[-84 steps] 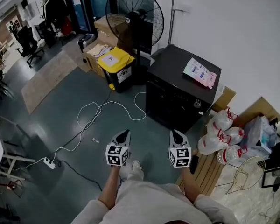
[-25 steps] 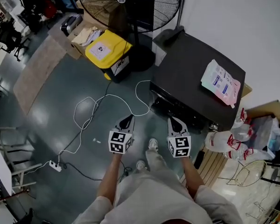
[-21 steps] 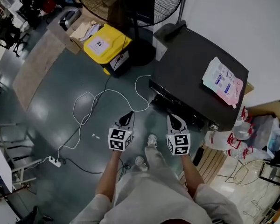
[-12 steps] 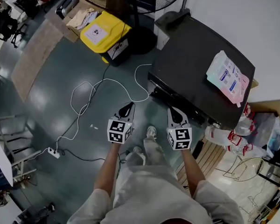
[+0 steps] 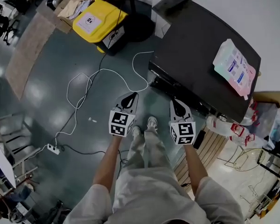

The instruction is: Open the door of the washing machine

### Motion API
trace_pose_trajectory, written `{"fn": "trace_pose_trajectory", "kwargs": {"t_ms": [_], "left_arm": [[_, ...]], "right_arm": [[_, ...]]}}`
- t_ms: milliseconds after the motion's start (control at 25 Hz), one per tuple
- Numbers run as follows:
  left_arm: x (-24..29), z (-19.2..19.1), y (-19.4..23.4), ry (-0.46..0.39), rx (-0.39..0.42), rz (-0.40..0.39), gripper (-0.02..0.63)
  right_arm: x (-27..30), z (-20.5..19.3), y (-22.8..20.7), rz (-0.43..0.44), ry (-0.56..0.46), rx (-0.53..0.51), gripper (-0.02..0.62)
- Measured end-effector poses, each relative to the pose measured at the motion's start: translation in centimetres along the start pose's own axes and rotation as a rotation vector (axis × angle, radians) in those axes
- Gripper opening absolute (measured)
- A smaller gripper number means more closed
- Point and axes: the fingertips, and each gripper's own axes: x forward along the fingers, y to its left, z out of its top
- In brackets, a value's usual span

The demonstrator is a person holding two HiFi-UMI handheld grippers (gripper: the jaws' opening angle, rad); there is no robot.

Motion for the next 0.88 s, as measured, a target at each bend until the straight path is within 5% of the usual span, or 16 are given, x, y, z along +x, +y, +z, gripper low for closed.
{"fn": "trace_pose_trajectory", "kwargs": {"t_ms": [880], "left_arm": [[5.8,-8.9,1.1,0.032,0.031,-0.072,0.008]], "right_arm": [[4.0,-8.9,1.1,-0.030,0.025,0.020,-0.002]]}}
